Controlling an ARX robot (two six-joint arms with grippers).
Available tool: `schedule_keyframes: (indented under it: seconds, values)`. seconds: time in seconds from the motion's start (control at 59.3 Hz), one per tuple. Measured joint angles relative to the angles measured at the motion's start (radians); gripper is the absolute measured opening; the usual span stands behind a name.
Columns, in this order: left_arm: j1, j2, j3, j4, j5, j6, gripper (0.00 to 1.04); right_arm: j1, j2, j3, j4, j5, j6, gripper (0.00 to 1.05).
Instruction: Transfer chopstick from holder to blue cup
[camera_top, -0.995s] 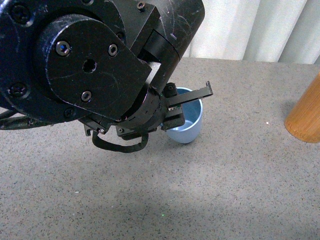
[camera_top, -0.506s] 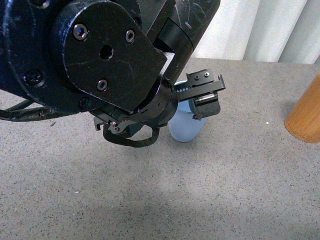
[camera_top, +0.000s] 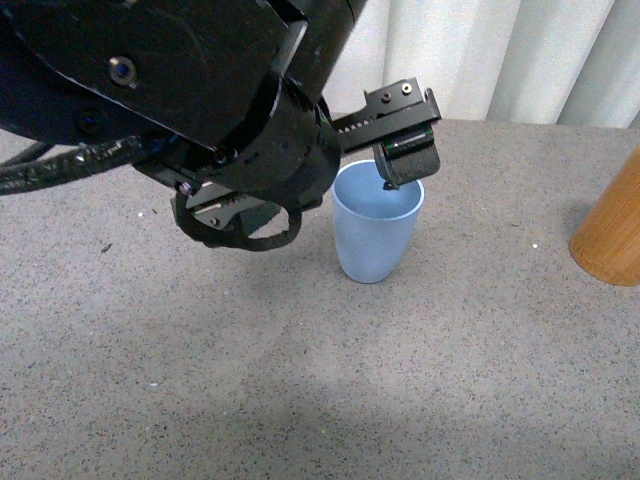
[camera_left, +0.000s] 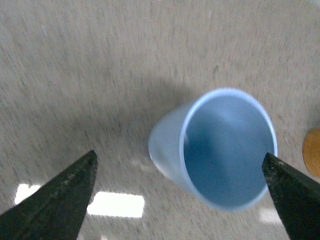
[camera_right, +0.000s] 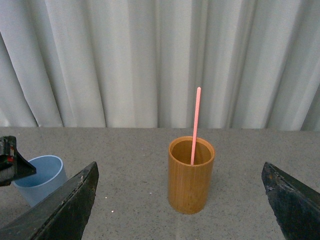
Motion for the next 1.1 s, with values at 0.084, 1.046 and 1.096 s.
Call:
schedule_keyframes:
  seconds: [0.084, 1.046, 1.096]
  values:
    - [0.027, -0.008, -0.158, 0.429, -0.206, 0.226, 0.83, 0.0, 0.0, 0.0, 0.0, 0.0, 0.0, 0.95]
    - [0.592, -1.922, -1.016, -0.148, 0.23, 0.713, 0.04, 0.0, 0.0, 0.0, 0.0, 0.0, 0.0, 0.95]
    - [0.592, -1.923, -1.016, -0.148, 0.23, 0.712, 0.04, 0.0, 0.0, 0.0, 0.0, 0.0, 0.0, 0.95]
